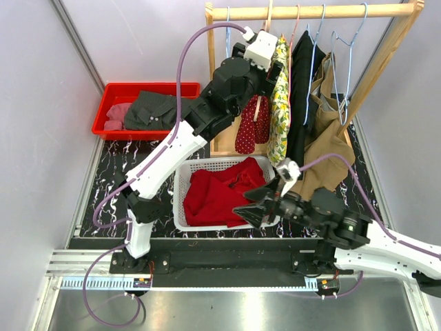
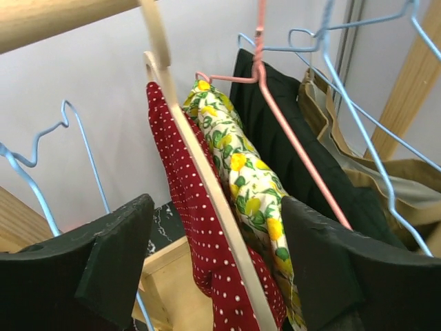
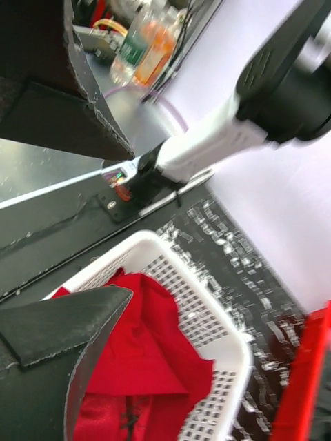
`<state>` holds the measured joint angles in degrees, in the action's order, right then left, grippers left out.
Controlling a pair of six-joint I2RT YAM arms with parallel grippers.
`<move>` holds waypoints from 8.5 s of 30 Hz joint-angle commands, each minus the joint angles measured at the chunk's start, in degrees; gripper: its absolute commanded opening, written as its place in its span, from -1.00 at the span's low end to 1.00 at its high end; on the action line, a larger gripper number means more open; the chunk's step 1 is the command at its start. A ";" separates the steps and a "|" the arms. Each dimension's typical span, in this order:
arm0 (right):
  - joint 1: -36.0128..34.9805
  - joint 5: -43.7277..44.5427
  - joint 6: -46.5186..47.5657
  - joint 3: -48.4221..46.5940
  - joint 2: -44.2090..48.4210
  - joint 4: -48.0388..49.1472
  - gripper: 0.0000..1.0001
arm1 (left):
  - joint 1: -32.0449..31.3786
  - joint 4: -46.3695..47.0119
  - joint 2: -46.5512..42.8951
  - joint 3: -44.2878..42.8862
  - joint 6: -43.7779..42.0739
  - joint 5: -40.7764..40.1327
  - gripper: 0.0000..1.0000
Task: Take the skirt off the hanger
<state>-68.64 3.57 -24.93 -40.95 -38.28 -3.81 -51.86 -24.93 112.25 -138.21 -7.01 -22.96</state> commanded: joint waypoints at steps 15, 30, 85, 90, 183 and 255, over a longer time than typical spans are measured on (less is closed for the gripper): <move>-0.44 9.17 0.23 -7.30 11.91 -9.28 0.52 | 2.64 -0.47 2.81 -1.09 1.03 9.07 -0.70; -0.53 11.37 0.76 -7.13 10.69 -9.90 0.51 | 4.22 4.18 -7.37 -4.96 -4.86 6.26 -1.00; 19.33 -5.31 -2.31 -10.29 -31.22 40.78 0.95 | 5.45 -13.92 -40.35 7.08 5.60 17.78 -1.00; 20.83 -11.04 -6.53 -14.33 -36.59 46.17 0.68 | 5.80 -14.36 -40.53 7.61 6.13 18.13 -1.00; 21.27 -29.14 8.50 -58.63 -37.91 9.52 -1.00 | 9.84 -6.45 -7.57 0.40 12.89 4.50 -1.00; 20.74 -6.47 -3.90 -10.21 -9.08 -5.34 0.43 | 10.11 -8.30 -8.97 8.75 9.03 2.22 0.97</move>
<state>-47.62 -1.67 -29.78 -54.61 -42.76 -19.66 -41.91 -35.16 106.21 -128.44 2.92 -20.25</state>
